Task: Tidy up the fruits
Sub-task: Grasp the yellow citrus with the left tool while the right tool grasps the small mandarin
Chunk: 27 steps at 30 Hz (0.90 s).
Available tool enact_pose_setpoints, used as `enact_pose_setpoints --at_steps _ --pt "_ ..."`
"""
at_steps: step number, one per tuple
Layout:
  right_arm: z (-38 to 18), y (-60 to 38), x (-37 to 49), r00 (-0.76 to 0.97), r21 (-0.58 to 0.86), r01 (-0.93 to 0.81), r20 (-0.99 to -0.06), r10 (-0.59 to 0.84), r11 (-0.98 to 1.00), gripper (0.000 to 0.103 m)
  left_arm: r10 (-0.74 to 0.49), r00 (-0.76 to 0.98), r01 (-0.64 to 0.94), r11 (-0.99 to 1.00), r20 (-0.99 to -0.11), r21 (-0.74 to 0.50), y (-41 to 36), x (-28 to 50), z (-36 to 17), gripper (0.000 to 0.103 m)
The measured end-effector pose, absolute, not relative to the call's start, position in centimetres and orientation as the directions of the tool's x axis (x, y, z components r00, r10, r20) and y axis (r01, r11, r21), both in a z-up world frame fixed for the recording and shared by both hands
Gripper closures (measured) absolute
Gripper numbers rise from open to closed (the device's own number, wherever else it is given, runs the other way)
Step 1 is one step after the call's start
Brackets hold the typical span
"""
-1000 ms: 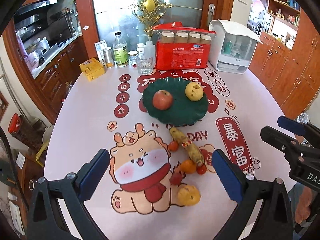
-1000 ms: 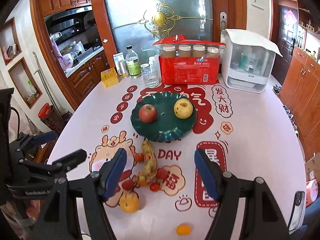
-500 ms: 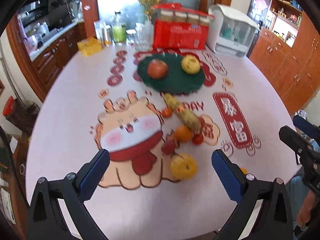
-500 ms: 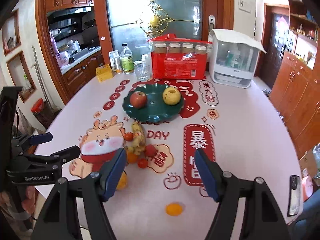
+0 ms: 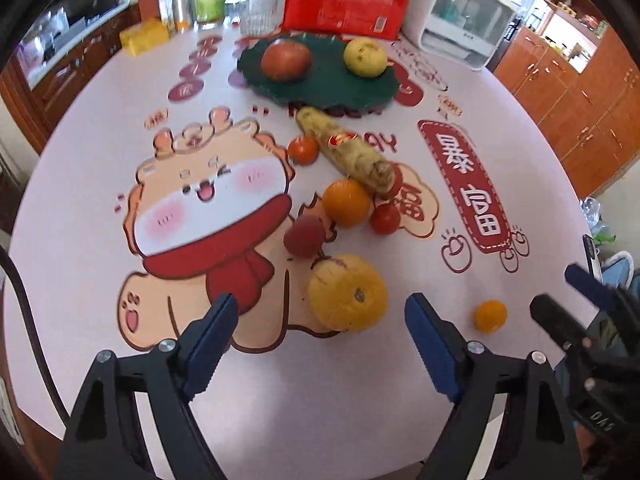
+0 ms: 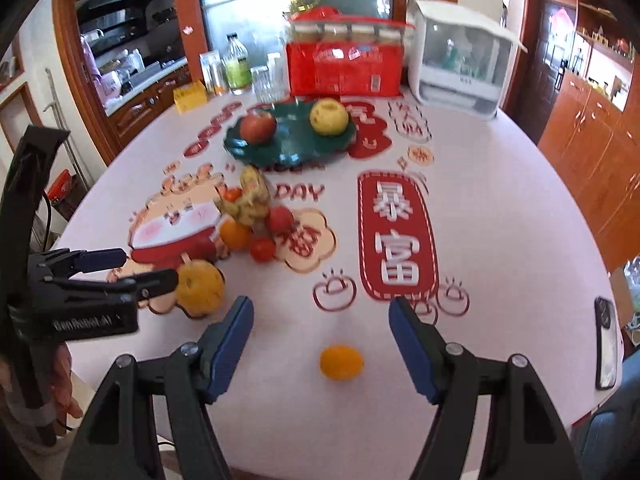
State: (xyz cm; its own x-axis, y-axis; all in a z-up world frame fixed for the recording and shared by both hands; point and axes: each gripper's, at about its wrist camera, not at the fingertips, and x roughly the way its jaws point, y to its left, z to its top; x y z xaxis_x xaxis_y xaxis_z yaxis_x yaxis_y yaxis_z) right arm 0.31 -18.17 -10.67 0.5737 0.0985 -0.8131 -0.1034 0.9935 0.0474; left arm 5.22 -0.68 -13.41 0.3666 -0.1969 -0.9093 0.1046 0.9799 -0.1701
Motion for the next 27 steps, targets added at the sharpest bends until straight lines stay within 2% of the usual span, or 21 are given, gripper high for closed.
enact_pose_setpoints --at_steps 9,19,27 --pt "-15.4 -19.7 0.3 0.496 0.053 -0.055 -0.865 0.073 0.997 0.032 -0.210 0.239 0.093 0.977 -0.948 -0.193 -2.0 6.5 -17.1 0.019" --pt "-17.6 -20.2 1.0 0.458 0.085 -0.040 -0.884 0.094 0.996 0.033 -0.138 0.267 0.067 0.990 -0.954 -0.124 -2.7 7.3 -17.9 0.018" --pt "-19.0 -20.3 1.5 0.411 0.108 -0.043 -0.904 0.116 0.993 0.053 -0.136 0.266 0.075 0.990 -0.954 -0.120 -3.0 7.7 -18.1 0.018"
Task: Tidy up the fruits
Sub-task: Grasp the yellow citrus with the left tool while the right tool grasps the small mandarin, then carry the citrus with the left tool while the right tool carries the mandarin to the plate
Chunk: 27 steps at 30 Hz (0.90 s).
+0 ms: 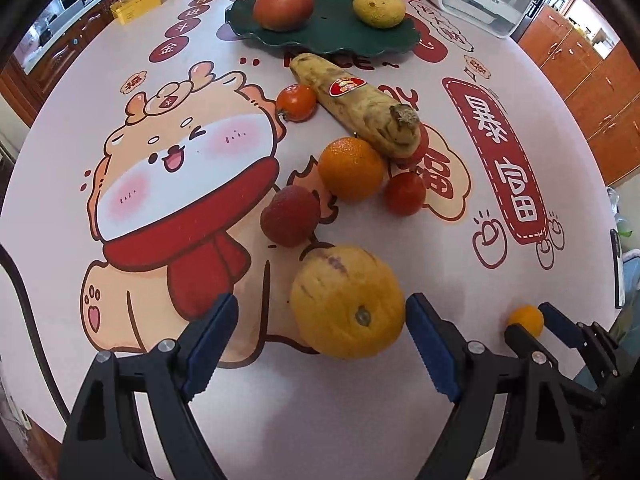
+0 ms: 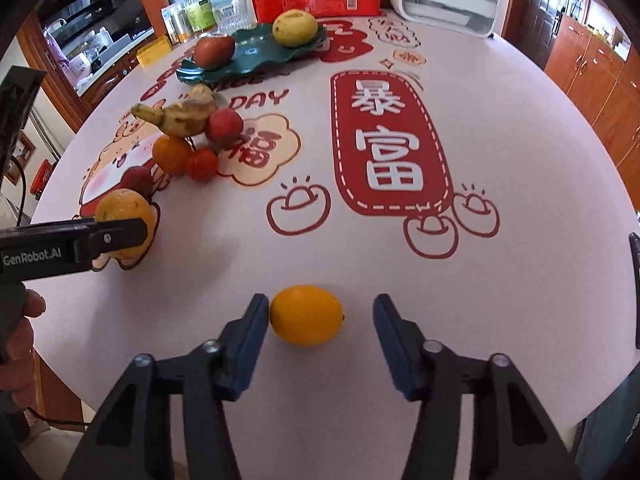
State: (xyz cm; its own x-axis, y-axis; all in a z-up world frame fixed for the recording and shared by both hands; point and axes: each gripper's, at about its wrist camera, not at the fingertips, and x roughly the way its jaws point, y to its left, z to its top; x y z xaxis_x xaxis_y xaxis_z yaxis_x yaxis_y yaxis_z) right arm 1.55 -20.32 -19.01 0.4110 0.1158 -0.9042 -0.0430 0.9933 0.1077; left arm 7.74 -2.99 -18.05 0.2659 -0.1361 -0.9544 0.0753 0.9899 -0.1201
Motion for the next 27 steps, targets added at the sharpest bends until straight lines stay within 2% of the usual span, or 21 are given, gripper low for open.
enact_pose_setpoints --at_steps 1,3,5,7,21,27 --pt "-19.1 -20.3 1.5 0.408 0.107 -0.045 -0.905 0.116 0.993 0.055 -0.138 0.262 0.077 0.990 -0.955 -0.122 -3.1 7.8 -18.2 0.019" --pt "-19.3 -20.3 1.6 0.400 0.105 -0.051 -0.909 0.117 0.993 0.059 -0.140 0.257 0.076 0.989 -0.956 -0.124 -3.2 7.9 -18.4 0.026" --pt "-19.4 -20.0 1.5 0.399 0.091 -0.062 -0.910 0.108 0.994 0.065 -0.163 0.249 0.078 0.986 -0.955 -0.148 -3.2 8.0 -18.5 0.041" --pt "-19.4 -19.8 1.5 0.400 0.076 -0.074 -0.911 0.100 0.994 0.065 -0.174 0.244 0.082 0.984 -0.954 -0.158 -3.4 8.1 -18.7 0.050" --pt "-19.4 -19.5 1.7 0.391 0.061 -0.092 -0.916 0.092 0.994 0.066 -0.175 0.235 0.083 0.984 -0.956 -0.159 -3.0 7.5 -18.6 0.052" --pt "-18.5 -18.5 1.6 0.397 0.061 -0.115 -0.912 0.103 0.991 0.066 -0.159 0.277 0.095 0.986 -0.948 -0.138 -2.5 6.9 -17.0 0.052"
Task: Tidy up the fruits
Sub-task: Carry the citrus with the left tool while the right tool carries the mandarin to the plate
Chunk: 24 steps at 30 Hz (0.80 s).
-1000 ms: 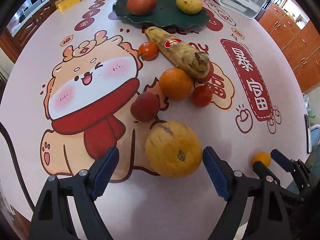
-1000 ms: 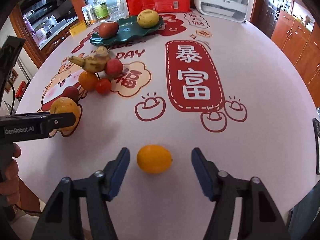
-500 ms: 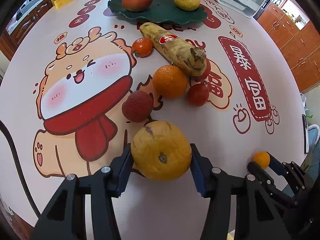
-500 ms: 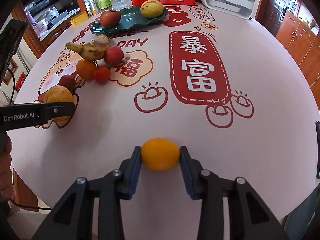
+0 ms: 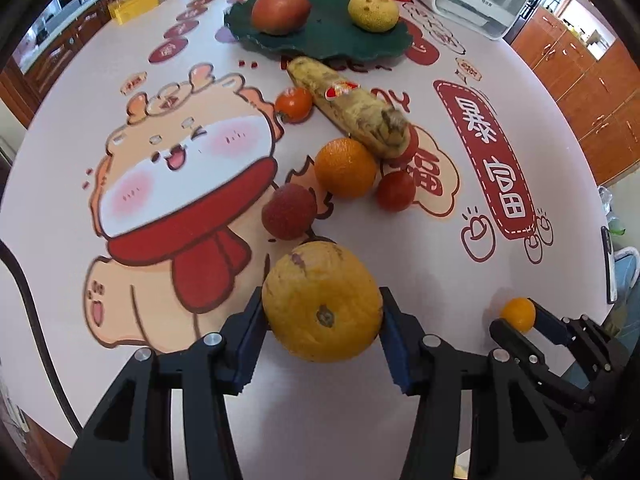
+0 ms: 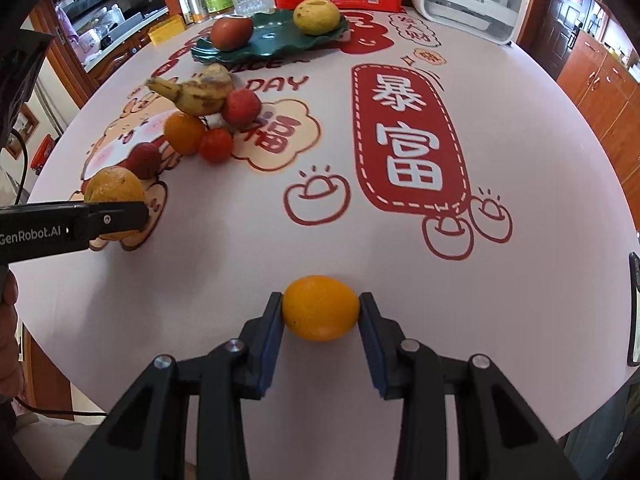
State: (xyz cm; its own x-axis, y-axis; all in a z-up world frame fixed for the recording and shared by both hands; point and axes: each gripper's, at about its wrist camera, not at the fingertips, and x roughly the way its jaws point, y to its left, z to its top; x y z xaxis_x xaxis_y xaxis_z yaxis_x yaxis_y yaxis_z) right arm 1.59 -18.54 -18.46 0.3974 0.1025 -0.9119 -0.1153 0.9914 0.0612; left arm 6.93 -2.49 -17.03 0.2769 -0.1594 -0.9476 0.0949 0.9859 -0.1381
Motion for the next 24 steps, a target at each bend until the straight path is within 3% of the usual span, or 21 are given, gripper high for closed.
enact_pose_setpoints --at_steps 10,24 --pt "-13.2 -16.5 2.5 0.479 0.067 -0.182 -0.865 0.148 0.981 0.066 -0.125 0.392 0.165 0.984 -0.911 -0.064 -1.9 6.4 -11.7 0.052" --pt "2.4 -15.1 5.6 0.669 0.048 -0.227 -0.718 0.192 0.973 0.066 -0.166 0.541 0.194 0.979 -0.825 -0.070 2.2 9.2 0.2 0.052"
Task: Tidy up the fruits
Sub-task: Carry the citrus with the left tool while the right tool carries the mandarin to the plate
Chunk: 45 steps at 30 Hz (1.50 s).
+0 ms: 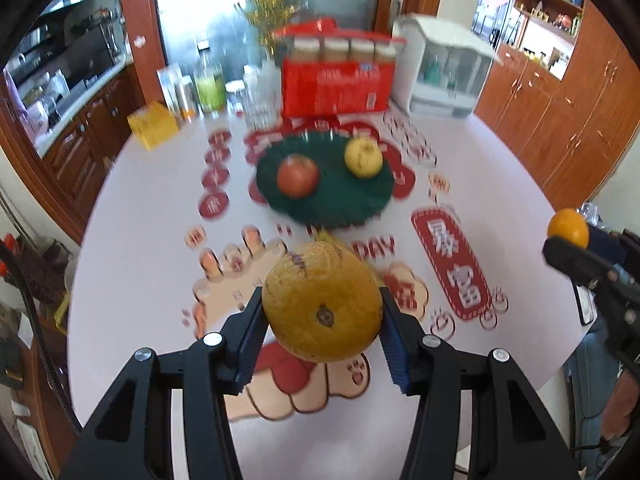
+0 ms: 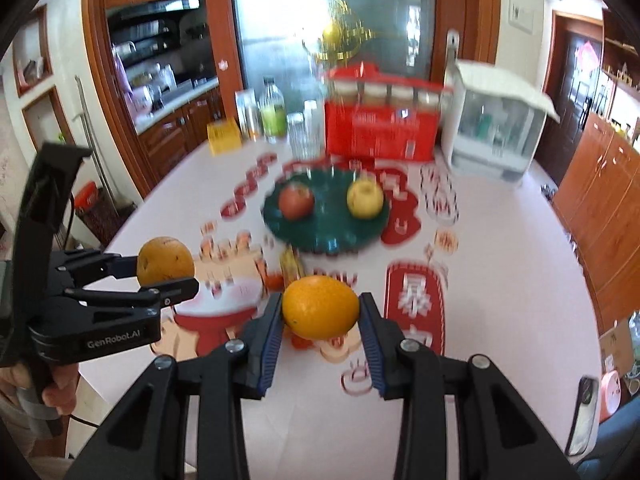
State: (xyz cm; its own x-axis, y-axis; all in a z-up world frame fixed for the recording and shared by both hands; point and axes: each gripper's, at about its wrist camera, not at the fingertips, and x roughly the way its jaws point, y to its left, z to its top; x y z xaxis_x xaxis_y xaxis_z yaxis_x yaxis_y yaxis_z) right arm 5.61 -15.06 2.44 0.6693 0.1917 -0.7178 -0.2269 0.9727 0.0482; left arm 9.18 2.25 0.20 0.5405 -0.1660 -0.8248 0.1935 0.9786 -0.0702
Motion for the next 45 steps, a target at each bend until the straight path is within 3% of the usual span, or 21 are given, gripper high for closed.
enact_pose_setpoints --at_steps 14,22,33,45 --pt "14.6 -13.6 10.3 0.772 0.006 -0.251 -0.603 0.204 0.968 0.066 -0.091 0.658 0.218 0.973 -0.748 0.074 3.7 13.1 8.9 0.052" --pt "17.5 -13.8 16.4 0.760 0.026 -0.207 -0.626 0.178 0.978 0.066 -0.063 0.669 0.223 0.968 -0.740 0.119 3.8 17.2 11.9 0.052" --pt "16.5 -14.8 25.5 0.736 0.019 -0.169 -0.662 0.139 0.985 0.066 -0.012 0.651 0.207 0.965 -0.759 0.163 1.7 27.5 11.7 0.052" --pt "4.9 -16.6 33.3 0.578 0.113 -0.200 -0.788 0.210 0.973 0.066 0.000 0.522 0.245 0.958 -0.853 0.149 -1.1 36.2 1.9 0.052"
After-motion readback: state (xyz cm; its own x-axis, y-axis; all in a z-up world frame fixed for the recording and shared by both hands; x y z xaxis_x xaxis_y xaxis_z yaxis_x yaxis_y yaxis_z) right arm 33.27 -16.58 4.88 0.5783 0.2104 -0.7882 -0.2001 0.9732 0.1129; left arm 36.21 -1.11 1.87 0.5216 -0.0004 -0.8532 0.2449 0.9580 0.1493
